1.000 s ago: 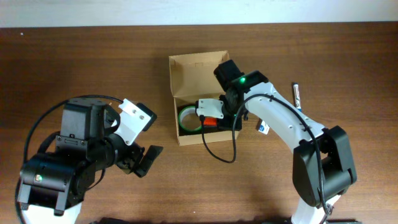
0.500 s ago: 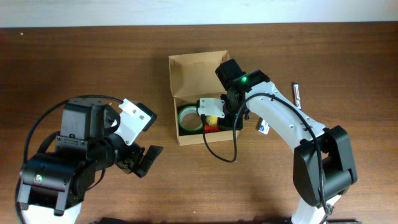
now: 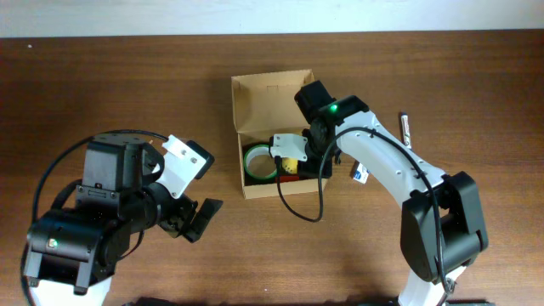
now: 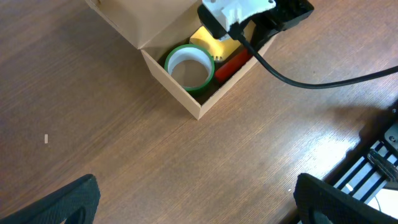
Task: Pack container
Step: 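Lower the red marker into the box beside the sticky notes and release, then move the right gripper right to the small staples box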
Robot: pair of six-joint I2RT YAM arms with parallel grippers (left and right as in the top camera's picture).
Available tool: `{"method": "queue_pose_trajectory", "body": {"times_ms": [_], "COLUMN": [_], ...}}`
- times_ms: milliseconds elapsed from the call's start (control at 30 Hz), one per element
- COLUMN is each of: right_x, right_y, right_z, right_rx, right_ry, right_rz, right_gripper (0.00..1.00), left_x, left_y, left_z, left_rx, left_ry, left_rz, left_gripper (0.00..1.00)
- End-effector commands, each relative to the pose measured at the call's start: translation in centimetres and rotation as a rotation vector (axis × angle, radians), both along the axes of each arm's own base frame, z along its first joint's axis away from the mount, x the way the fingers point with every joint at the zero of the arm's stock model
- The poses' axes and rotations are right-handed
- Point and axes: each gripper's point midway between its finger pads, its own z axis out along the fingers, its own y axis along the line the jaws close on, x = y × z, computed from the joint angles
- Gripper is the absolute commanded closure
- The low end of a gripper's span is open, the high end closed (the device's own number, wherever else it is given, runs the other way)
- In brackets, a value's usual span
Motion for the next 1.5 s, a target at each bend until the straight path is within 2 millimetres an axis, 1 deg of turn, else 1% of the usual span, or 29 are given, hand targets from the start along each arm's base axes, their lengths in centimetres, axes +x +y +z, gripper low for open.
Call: {"method": "queue_pose_trajectory", "body": {"times_ms": [0, 33, 100, 200, 300, 333, 467, 567, 633, 733, 833, 900, 967, 1033, 1067, 1100, 1133, 1233, 1300, 1333, 1400, 1467], "right_x": [1.6, 1.9, 2.4, 2.5, 2.7, 2.7, 2.5, 3.2, 3.9, 5.0, 5.9, 6.5, 6.5, 6.3, 6.1, 5.9, 5.8, 5.4, 5.1, 4.9, 4.5, 4.1], "right_y": [1.0, 1.2, 1.4, 1.4, 1.4, 1.3, 0.0, -1.4, -2.7, -5.1, -7.9, -9.7, -11.4, -12.6, -13.1, -13.5, -13.8, -14.3, -14.7, -15.2, -16.1, -16.4], "right_z": [3.3, 4.5, 6.4, 9.3, 12.0, 12.7, 14.9, 15.6, 15.7, 15.7, 15.7, 15.7, 15.6, 15.4, 15.4, 15.3, 15.2, 14.7, 14.0, 13.4, 12.1, 10.6], "right_rx": [0.054, 0.065, 0.081, 0.099, 0.121, 0.126, 0.123, 0.125, 0.130, 0.133, 0.140, 0.151, 0.158, 0.151, 0.147, 0.142, 0.139, 0.135, 0.108, 0.080, 0.021, -0.015], "right_ry": [-0.044, -0.059, -0.084, -0.114, -0.131, -0.135, -0.134, -0.126, -0.119, -0.102, -0.076, -0.044, 0.005, 0.041, 0.053, 0.066, 0.085, 0.145, 0.172, 0.175, 0.179, 0.203], "right_rz": [-0.091, -0.108, -0.117, -0.124, -0.180, -0.193, -0.224, -0.304, -0.379, -0.511, -0.679, -0.833, -0.995, -1.082, -1.108, -1.132, -1.174, -1.317, -1.407, -1.456, -1.551, -1.610], "right_gripper": [0.61, 0.61, 0.61, 0.61, 0.61, 0.57, 0.57, 0.57, 0.57, 0.57, 0.58, 0.59, 0.58, 0.59, 0.69, 0.75, 0.76, 0.76, 0.74, 0.71, 0.71, 0.69], "left_x": [0.1, 0.1, 0.1, 0.1, 0.1, 0.1, 0.1, 0.1, 0.1, 0.1, 0.1, 0.1, 0.1, 0.1, 0.1, 0.1, 0.1, 0.1, 0.1, 0.1, 0.1, 0.1], "left_y": [0.1, 0.1, 0.1, 0.1, 0.1, 0.1, 0.1, 0.1, 0.1, 0.1, 0.1, 0.1, 0.1, 0.1, 0.1, 0.1, 0.1, 0.1, 0.1, 0.1, 0.1, 0.1], "left_z": [0.5, 0.5, 0.5, 0.5, 0.5, 0.5, 0.5, 0.5, 0.5, 0.5, 0.5, 0.5, 0.5, 0.5, 0.5, 0.5, 0.5, 0.5, 0.5, 0.5, 0.5, 0.5], "left_rx": [0.006, 0.005, 0.006, 0.006, 0.005, 0.006, 0.005, 0.005, 0.005, 0.005, 0.006, 0.005, 0.005, 0.005, 0.005, 0.005, 0.005, 0.006, 0.005, 0.005, 0.005, 0.006], "left_ry": [-0.021, -0.021, -0.020, -0.021, -0.021, -0.021, -0.021, -0.021, -0.021, -0.021, -0.021, -0.021, -0.021, -0.021, -0.021, -0.021, -0.021, -0.021, -0.021, -0.021, -0.021, -0.021], "left_rz": [-0.011, -0.011, -0.011, -0.011, -0.011, -0.011, -0.011, -0.011, -0.011, -0.011, -0.011, -0.011, -0.011, -0.011, -0.011, -0.011, -0.011, -0.011, -0.011, -0.011, -0.011, -0.011], "left_gripper": [0.00, 0.00, 0.00, 0.00, 0.00, 0.00, 0.00, 0.00, 0.00, 0.00, 0.01, 0.00, 0.00, 0.00, 0.01, 0.00, 0.00, 0.00, 0.00, 0.01, 0.00, 0.00]}}
